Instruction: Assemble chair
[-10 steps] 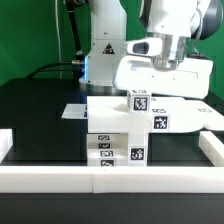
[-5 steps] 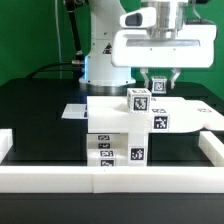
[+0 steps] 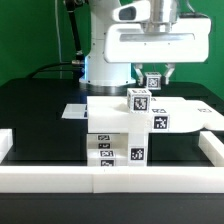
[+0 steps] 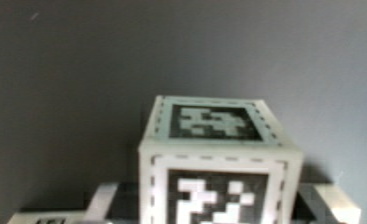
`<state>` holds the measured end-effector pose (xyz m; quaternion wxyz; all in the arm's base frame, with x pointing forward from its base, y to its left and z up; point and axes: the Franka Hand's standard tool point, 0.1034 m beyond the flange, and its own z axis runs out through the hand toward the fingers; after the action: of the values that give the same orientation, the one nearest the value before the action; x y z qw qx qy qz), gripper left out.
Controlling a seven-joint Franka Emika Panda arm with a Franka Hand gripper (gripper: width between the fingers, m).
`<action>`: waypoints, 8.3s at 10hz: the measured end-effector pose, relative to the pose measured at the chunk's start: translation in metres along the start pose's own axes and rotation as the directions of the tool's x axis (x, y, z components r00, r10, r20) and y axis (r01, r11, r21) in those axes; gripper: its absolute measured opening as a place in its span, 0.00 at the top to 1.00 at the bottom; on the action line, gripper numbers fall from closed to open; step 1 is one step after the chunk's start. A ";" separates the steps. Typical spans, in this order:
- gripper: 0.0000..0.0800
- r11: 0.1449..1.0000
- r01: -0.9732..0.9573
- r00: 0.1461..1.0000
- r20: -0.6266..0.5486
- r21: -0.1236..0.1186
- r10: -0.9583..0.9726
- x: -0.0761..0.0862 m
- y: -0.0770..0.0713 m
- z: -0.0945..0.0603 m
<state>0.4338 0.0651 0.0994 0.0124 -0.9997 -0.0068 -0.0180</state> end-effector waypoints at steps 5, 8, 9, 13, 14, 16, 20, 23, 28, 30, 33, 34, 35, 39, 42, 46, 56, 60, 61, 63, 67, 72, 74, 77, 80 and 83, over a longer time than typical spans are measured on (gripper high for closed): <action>0.65 1.000 0.019 1.000 0.001 -0.012 -0.019 0.040 0.018 -0.022; 0.65 0.999 0.046 0.999 -0.003 -0.020 -0.046 0.048 0.025 -0.023; 0.65 0.998 0.053 0.998 -0.017 -0.032 -0.054 0.065 0.030 -0.027; 0.65 0.995 0.084 0.995 -0.040 -0.053 -0.086 0.103 0.044 -0.040; 0.65 0.995 0.085 0.995 -0.038 -0.054 -0.087 0.102 0.045 -0.040; 0.65 0.995 0.084 0.996 -0.038 -0.054 -0.086 0.102 0.045 -0.039; 0.65 0.993 0.088 0.995 -0.039 -0.081 -0.091 0.117 0.055 -0.037; 0.65 0.992 0.086 0.995 -0.035 -0.088 -0.090 0.117 0.057 -0.033; 0.65 0.992 0.085 0.996 -0.031 -0.093 -0.088 0.117 0.059 -0.030; 0.65 0.992 0.084 0.996 -0.028 -0.096 -0.087 0.117 0.061 -0.029; 0.65 0.992 0.082 0.996 -0.023 -0.099 -0.085 0.116 0.061 -0.026; 0.65 0.992 0.078 0.996 -0.023 -0.099 -0.081 0.115 0.061 -0.026; 0.65 0.992 0.076 0.997 -0.022 -0.098 -0.079 0.115 0.060 -0.025; 0.65 0.993 0.068 0.997 -0.014 -0.097 -0.070 0.111 0.054 -0.020; 0.65 0.993 0.068 0.997 -0.015 -0.097 -0.070 0.112 0.053 -0.020; 0.65 0.993 0.066 0.998 -0.012 -0.102 -0.068 0.112 0.055 -0.017; 0.65 0.992 0.067 0.997 -0.026 -0.110 -0.071 0.111 0.058 -0.015; 0.65 0.992 0.060 0.998 -0.028 -0.113 -0.064 0.110 0.063 -0.013; 0.65 0.992 0.060 0.998 -0.028 -0.115 -0.063 0.109 0.064 -0.012; 0.65 0.991 0.057 0.997 -0.037 -0.121 -0.062 0.109 0.067 -0.011; 0.65 0.991 0.050 0.998 -0.039 -0.121 -0.056 0.110 0.070 -0.011; 0.65 0.991 0.050 0.998 -0.039 -0.121 -0.055 0.110 0.070 -0.011; 0.65 0.991 0.050 0.998 -0.039 -0.121 -0.055 0.110 0.070 -0.011; 0.65 0.993 0.014 0.999 -0.044 -0.120 -0.019 0.110 0.070 -0.011; 0.65 0.972 -0.209 0.977 -0.069 -0.106 0.202 0.110 0.070 -0.011; 0.65 0.909 -0.406 0.913 -0.090 -0.089 0.399 0.110 0.070 -0.011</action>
Offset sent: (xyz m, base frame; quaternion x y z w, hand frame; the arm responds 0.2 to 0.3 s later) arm 0.0184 -0.0128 0.0080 -0.0447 -0.0535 0.0248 0.9973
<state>0.5445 -0.0037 0.1128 -0.0371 -0.9777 0.2007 -0.0504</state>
